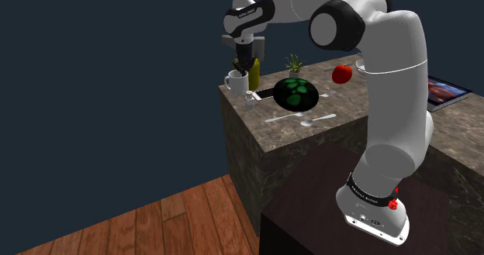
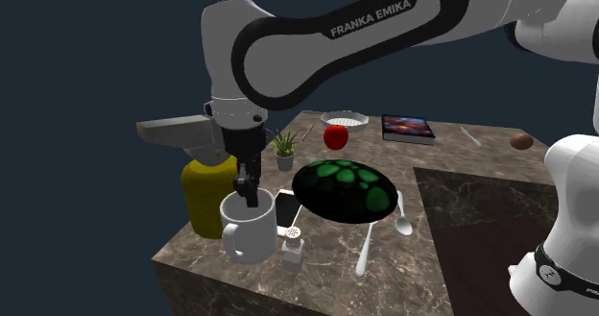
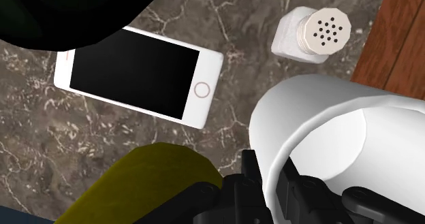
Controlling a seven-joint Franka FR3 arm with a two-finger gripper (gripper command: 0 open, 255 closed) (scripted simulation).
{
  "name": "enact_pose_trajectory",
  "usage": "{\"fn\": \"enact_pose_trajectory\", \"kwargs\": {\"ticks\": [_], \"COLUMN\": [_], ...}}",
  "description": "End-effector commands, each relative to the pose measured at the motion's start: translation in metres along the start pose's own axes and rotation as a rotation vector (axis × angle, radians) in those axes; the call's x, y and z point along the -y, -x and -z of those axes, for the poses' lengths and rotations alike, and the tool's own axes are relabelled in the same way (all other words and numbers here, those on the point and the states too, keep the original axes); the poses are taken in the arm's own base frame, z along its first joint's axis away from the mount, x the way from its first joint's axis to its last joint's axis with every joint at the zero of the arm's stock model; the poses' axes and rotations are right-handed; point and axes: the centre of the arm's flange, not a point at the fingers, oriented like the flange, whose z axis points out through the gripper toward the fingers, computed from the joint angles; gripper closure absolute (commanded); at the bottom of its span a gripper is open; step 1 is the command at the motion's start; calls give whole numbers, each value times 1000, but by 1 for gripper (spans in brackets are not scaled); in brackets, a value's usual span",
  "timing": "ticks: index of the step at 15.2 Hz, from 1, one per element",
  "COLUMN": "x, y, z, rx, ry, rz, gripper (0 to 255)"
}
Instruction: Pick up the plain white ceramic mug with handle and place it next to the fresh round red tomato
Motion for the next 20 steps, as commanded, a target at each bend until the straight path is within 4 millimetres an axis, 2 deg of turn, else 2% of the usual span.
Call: {"fn": "enact_pose_trajectory", "kwargs": {"ticks": [1, 20], "x": [0, 0], "y": [1, 3], "z": [11, 112], "rx": [0, 0], "ry": [0, 0], "rz": [0, 0], "gripper": [255, 255]}}
